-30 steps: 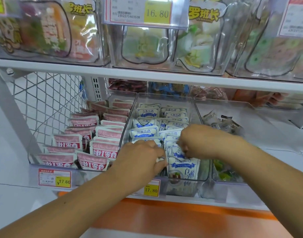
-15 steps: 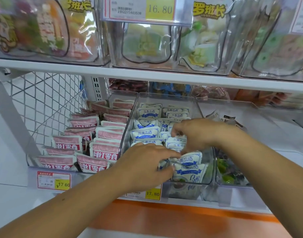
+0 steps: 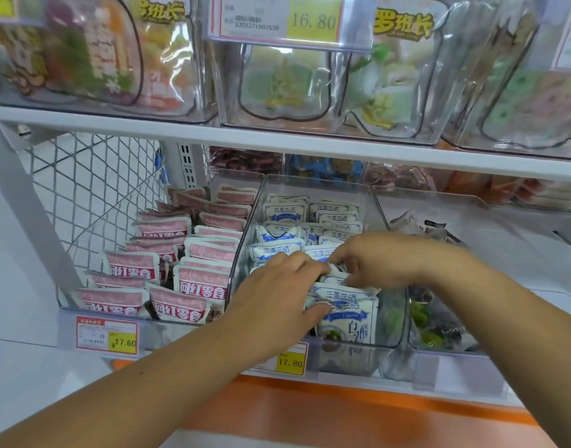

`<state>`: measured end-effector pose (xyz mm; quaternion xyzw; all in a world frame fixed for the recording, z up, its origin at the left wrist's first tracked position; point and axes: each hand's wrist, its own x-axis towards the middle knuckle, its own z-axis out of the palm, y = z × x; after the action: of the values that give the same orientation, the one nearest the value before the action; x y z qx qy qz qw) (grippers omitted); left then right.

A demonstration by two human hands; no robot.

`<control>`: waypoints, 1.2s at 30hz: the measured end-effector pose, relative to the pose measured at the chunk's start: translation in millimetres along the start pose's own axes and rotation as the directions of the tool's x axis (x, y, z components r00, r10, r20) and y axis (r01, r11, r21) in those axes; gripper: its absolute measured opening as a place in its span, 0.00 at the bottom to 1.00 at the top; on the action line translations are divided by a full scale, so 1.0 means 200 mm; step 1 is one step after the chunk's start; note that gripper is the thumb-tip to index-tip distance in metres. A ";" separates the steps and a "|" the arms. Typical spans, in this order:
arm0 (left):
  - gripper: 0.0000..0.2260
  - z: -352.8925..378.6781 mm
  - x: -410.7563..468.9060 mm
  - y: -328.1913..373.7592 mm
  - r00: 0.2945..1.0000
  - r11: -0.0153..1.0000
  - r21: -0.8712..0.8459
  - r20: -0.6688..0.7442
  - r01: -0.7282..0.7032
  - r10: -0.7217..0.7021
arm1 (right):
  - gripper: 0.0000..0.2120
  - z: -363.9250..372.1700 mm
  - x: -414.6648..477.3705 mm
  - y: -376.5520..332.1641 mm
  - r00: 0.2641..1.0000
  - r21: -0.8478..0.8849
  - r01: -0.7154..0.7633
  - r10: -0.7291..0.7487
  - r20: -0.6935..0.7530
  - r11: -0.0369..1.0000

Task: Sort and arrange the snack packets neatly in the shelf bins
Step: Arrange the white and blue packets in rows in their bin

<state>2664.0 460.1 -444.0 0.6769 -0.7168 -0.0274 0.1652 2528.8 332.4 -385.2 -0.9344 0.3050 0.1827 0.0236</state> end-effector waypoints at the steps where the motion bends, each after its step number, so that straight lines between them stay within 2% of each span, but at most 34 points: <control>1: 0.27 -0.02 0.00 0.00 1.000 1.000 0.001 0.014 -0.007 0.007 | 0.15 -0.01 0.01 0.02 1.000 0.092 -0.006 0.007 -0.009 0.996; 3: 0.32 -0.06 0.01 -0.01 0.999 0.999 0.029 0.018 0.029 -0.030 | 0.15 -0.04 0.04 0.04 0.986 0.267 0.028 0.017 -0.166 0.963; 5: 0.35 -0.08 0.04 -0.02 0.993 0.985 0.138 0.032 0.104 -0.110 | 0.16 -0.05 0.12 0.01 0.945 0.349 0.066 0.054 -0.322 0.935; 6: 0.34 -0.08 0.05 -0.02 0.989 0.972 0.199 0.053 0.126 -0.139 | 0.17 -0.05 0.17 -0.02 0.936 0.385 0.070 0.072 -0.344 0.920; 8: 0.32 -0.07 0.07 -0.02 0.978 0.956 0.264 0.126 0.127 -0.165 | 0.18 -0.05 0.27 -0.07 0.952 0.414 0.066 0.067 -0.298 0.908; 11: 0.30 -0.05 0.07 -0.05 0.983 0.964 0.251 0.138 0.084 -0.122 | 0.09 -0.07 0.36 -0.07 0.978 0.474 0.059 0.044 -0.203 0.879; 14: 0.29 -0.06 0.04 -0.06 0.993 0.974 0.222 0.098 0.044 -0.067 | 0.03 -0.12 0.31 0.00 0.950 0.592 0.092 0.108 -0.294 0.801; 17: 0.28 -0.07 0.04 -0.05 0.992 0.982 0.181 0.102 0.055 -0.075 | 0.04 -0.17 0.18 0.11 0.860 0.584 0.074 0.245 -0.448 0.809; 19: 0.29 -0.08 0.07 -0.03 0.995 0.990 0.128 0.075 0.058 -0.068 | 0.03 -0.17 0.10 0.19 0.839 0.618 0.035 0.313 -0.446 0.786; 21: 0.30 -0.08 0.14 0.00 0.992 0.993 0.059 0.074 0.098 -0.102 | 0.05 -0.16 0.08 0.24 0.850 0.552 -0.001 0.291 -0.438 0.834; 23: 0.31 -0.06 0.22 0.01 0.985 0.988 0.063 0.083 0.144 -0.149 | 0.03 -0.15 0.07 0.25 0.869 0.494 -0.005 0.249 -0.429 0.870; 26: 0.31 -0.01 0.30 0.00 0.974 0.971 0.121 0.077 0.205 -0.215 | 0.22 -0.15 0.07 0.24 0.934 0.524 -0.013 0.198 -0.298 0.852; 28: 0.32 0.00 0.32 -0.03 0.967 0.967 0.113 0.084 0.230 -0.240 | 0.29 -0.14 0.10 0.23 0.955 0.482 -0.033 0.170 -0.243 0.875; 32: 0.33 0.01 0.34 -0.07 0.962 0.967 0.104 0.125 0.231 -0.244 | 0.27 -0.15 0.14 0.29 0.908 0.667 0.003 0.278 -0.315 0.745; 34: 0.32 0.02 0.35 -0.08 0.961 0.968 0.120 0.146 0.219 -0.235 | 0.25 -0.16 0.14 0.32 0.880 0.569 -0.057 0.310 -0.359 0.821; 36: 0.31 0.03 0.35 -0.08 0.962 0.970 0.126 0.158 0.206 -0.224 | 0.27 -0.15 0.13 0.33 0.897 0.495 -0.083 0.281 -0.342 0.865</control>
<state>2675.3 389.5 -439.4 0.7540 -0.6508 -0.0640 0.0620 2520.2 259.0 -362.7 -0.8840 0.4268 -0.0913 0.1673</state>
